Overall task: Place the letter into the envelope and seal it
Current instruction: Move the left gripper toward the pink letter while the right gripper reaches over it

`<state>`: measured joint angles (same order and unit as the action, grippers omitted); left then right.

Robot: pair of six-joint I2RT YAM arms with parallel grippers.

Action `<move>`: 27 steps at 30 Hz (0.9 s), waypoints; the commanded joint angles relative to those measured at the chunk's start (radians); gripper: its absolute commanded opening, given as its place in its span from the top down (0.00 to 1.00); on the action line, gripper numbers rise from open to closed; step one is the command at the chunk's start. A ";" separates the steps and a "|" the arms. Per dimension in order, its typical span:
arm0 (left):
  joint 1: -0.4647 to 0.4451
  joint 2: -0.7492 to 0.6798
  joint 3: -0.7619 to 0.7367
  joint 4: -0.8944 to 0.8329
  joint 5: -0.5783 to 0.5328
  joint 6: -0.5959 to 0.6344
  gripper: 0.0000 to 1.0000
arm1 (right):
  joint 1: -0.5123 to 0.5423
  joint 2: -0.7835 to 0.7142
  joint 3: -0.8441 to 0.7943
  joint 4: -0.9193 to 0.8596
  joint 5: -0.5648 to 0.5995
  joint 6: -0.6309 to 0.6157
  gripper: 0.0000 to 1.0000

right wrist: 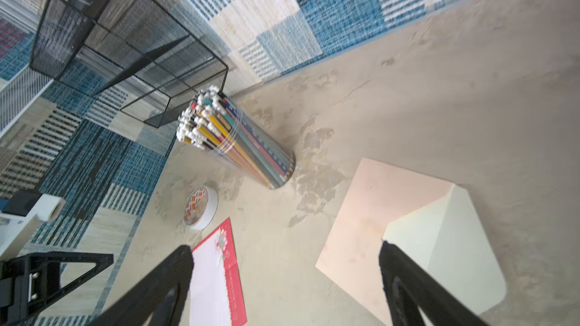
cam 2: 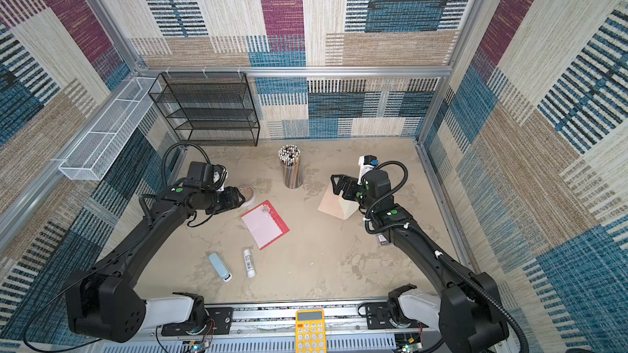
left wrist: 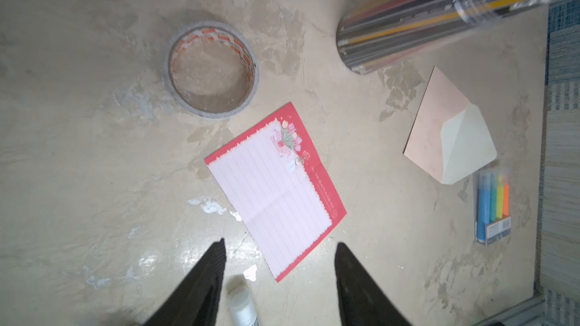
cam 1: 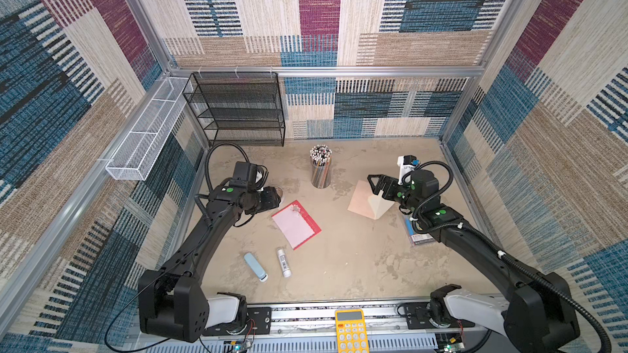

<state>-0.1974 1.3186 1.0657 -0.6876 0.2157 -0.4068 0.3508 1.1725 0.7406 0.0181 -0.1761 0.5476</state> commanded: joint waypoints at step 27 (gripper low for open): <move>0.006 0.210 -0.116 0.176 -0.034 -0.060 0.29 | 0.411 0.442 0.106 0.221 -0.063 0.337 0.11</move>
<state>-0.1936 1.5139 0.9512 -0.5434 0.2127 -0.4603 0.7509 1.5944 0.8307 0.2043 -0.2184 0.8547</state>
